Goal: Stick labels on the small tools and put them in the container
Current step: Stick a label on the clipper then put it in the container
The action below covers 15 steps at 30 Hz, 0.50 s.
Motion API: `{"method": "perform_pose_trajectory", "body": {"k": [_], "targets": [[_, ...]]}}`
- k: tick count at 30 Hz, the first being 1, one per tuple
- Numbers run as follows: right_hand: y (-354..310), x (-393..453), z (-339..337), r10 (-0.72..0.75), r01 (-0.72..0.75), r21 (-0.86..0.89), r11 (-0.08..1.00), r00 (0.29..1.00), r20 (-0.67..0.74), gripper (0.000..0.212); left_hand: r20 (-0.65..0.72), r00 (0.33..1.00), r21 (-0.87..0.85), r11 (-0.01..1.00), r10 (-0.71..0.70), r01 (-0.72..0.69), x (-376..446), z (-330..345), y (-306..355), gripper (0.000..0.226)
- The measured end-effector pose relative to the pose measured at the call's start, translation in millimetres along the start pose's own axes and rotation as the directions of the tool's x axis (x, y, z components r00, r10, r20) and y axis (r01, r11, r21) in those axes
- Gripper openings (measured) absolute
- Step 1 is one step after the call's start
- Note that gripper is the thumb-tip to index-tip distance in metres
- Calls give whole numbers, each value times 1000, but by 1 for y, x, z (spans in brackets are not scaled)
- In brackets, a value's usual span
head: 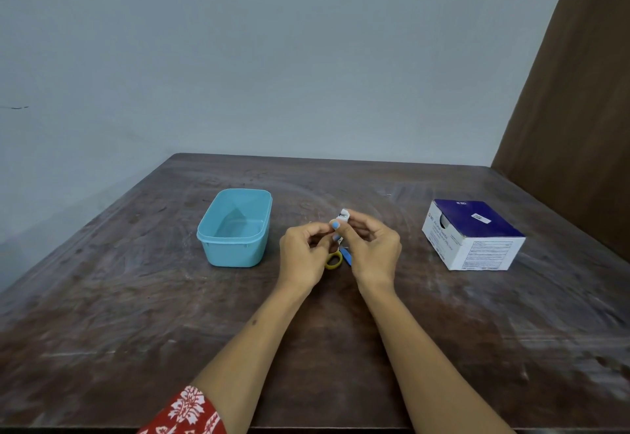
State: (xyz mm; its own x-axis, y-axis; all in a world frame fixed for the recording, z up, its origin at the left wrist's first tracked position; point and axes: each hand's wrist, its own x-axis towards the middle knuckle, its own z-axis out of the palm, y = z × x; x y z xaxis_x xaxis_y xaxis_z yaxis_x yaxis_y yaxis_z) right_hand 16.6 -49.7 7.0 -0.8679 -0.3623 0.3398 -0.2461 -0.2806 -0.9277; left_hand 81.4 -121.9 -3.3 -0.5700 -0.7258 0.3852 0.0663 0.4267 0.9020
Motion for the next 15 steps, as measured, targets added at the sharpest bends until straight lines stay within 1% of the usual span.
{"method": "perform_pose_trajectory", "body": {"k": [4,6,11,15], "targets": [[2,0,-2,31,-29,38,999,999,-37,13,10,1000,-30,1000,-5,5,-1,2,2,21],[2,1,-2,43,-41,35,999,998,-42,13,10,1000,-31,999,-9,9,-2,2,2,22],[0,2,-1,32,-32,-3,999,997,-69,18,22,998,90,994,52,-54,-3,1,1,22],[1,3,-2,35,-36,-14,999,995,-91,20,32,994,143,984,106,-110,-6,3,3,26]]}}
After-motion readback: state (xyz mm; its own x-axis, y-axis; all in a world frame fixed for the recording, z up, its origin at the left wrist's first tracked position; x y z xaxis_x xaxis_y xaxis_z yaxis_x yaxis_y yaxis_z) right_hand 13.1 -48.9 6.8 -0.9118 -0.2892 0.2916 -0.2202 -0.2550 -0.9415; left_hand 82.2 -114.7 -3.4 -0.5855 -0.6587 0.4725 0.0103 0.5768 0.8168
